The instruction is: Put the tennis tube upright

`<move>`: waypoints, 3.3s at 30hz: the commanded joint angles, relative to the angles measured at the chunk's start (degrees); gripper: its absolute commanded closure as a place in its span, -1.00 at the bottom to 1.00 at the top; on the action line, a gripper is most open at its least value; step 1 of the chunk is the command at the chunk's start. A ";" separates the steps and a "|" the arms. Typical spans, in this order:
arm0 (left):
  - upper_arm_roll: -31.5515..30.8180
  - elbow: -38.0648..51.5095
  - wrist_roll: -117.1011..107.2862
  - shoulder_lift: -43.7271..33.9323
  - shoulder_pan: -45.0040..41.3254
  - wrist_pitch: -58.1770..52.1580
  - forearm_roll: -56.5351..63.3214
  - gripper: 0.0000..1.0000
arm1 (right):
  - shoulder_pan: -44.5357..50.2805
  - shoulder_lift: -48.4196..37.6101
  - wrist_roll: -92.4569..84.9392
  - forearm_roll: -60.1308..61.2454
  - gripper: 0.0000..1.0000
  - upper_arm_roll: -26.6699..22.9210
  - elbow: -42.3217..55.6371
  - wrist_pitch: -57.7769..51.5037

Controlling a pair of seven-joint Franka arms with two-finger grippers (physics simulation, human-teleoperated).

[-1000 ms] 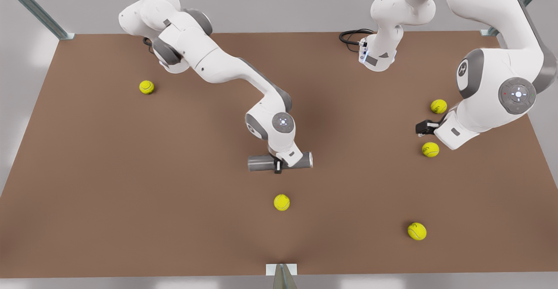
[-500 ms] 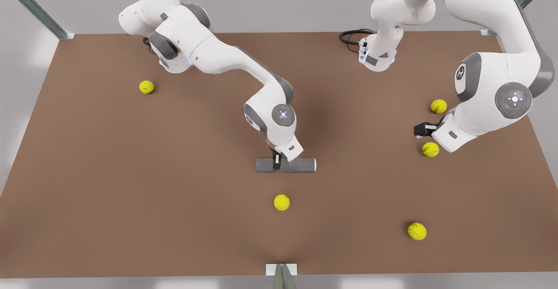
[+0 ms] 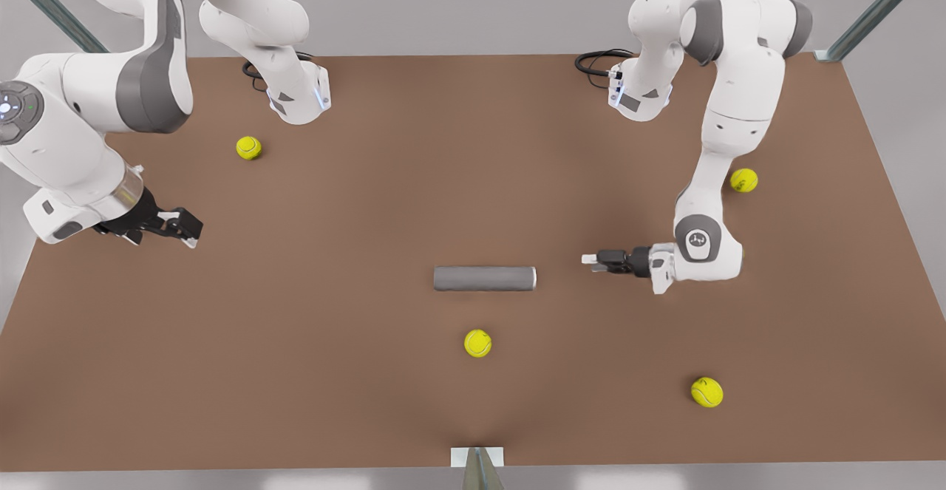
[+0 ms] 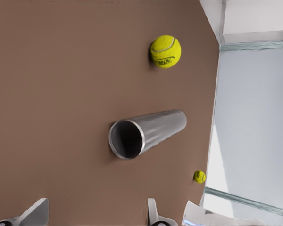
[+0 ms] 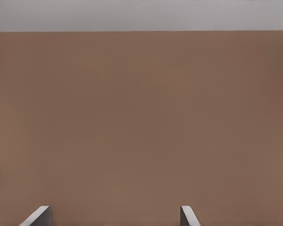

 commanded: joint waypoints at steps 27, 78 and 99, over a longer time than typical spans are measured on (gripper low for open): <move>-8.73 2.56 5.61 6.14 -2.72 2.73 -18.80 -1.00 | 0.44 0.17 -0.09 -0.53 -1.00 0.09 0.00 0.00; -11.63 4.40 5.35 7.89 -3.95 4.13 -18.80 0.54 | -0.44 0.17 0.00 -0.62 -1.00 -0.35 1.14 0.18; -9.70 3.00 4.65 3.50 -3.95 4.04 -15.90 0.57 | -0.88 0.17 -0.09 -0.62 -1.00 -0.35 1.14 0.18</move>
